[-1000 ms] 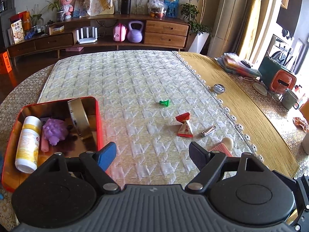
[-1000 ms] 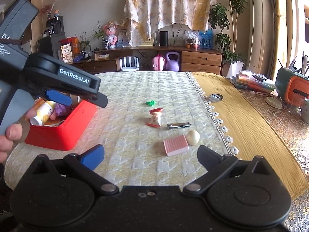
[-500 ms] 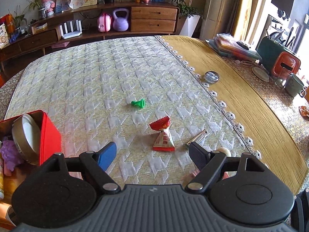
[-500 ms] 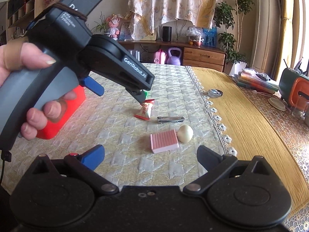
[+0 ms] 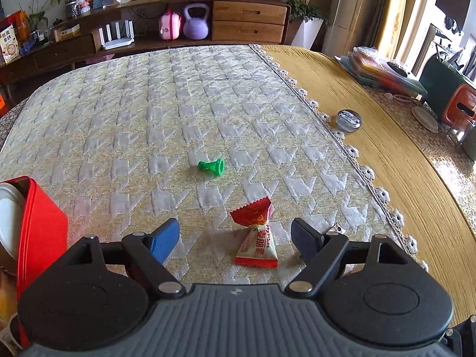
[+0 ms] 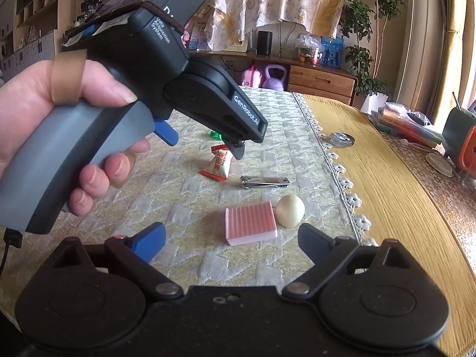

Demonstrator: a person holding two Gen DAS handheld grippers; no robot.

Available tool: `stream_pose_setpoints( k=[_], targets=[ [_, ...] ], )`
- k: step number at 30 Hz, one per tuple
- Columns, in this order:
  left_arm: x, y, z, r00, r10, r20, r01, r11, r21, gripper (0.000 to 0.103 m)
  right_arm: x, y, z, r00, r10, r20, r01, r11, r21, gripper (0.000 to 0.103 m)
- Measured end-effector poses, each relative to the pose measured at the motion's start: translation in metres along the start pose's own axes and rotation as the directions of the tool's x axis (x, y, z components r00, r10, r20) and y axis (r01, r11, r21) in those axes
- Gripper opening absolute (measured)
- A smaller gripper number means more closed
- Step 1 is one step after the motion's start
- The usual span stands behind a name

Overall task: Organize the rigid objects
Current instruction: 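Move left tool toward red-white candy while right tool moves toward pink comb, then close left tool on red-white candy while right tool closes on pink comb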

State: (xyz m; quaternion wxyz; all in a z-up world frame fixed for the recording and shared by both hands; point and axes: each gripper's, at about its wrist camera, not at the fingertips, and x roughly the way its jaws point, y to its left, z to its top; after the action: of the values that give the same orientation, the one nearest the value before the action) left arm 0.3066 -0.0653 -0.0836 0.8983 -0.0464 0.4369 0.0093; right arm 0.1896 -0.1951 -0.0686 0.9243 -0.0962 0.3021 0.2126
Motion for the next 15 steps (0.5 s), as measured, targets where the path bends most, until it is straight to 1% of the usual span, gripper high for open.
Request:
stream_pose_setpoints(
  k=[2, 5, 9, 10, 11, 12, 13, 15],
  targets=[
    [0.005, 0.001, 0.0, 1.0, 0.006, -0.004, -0.006, 1.0, -0.01, 0.082, 0.004, -0.001, 0.0, 1.0, -0.003, -0.005, 0.003, 1.0, 0.001, 0.09],
    [0.009, 0.0, 0.0, 1.0, 0.025, 0.007, -0.025, 1.0, 0.004, 0.081, 0.008, -0.003, 0.0, 1.0, -0.008, -0.01, 0.008, 1.0, 0.003, 0.086],
    [0.015, -0.003, -0.002, 1.0, 0.017, 0.006, -0.017, 1.0, 0.017, 0.081, 0.014, -0.004, 0.001, 1.0, -0.014, -0.022, 0.014, 1.0, 0.006, 0.078],
    [0.016, -0.005, -0.002, 1.0, 0.02, 0.006, -0.02, 0.999, 0.024, 0.08, 0.015, -0.004, 0.001, 1.0, -0.013, -0.023, 0.013, 1.0, 0.007, 0.077],
    [0.017, -0.006, -0.003, 1.0, 0.022, 0.005, -0.022, 0.999, 0.032, 0.073, 0.016, -0.004, 0.001, 1.0, -0.011, -0.024, 0.011, 1.0, 0.007, 0.077],
    [0.019, -0.006, -0.004, 1.0, 0.022, 0.001, -0.022, 0.999, 0.038, 0.069, 0.016, -0.003, 0.001, 1.0, -0.012, -0.024, 0.012, 1.0, 0.006, 0.076],
    [0.019, -0.007, -0.004, 1.0, 0.029, 0.006, -0.029, 0.999, 0.045, 0.067, 0.017, -0.003, 0.001, 1.0, -0.014, -0.026, 0.014, 1.0, 0.004, 0.075],
    [0.02, -0.01, -0.005, 0.999, 0.032, 0.018, -0.033, 0.998, 0.06, 0.063, 0.018, -0.003, 0.001, 1.0, -0.009, -0.03, 0.009, 1.0, 0.005, 0.069]
  ],
)
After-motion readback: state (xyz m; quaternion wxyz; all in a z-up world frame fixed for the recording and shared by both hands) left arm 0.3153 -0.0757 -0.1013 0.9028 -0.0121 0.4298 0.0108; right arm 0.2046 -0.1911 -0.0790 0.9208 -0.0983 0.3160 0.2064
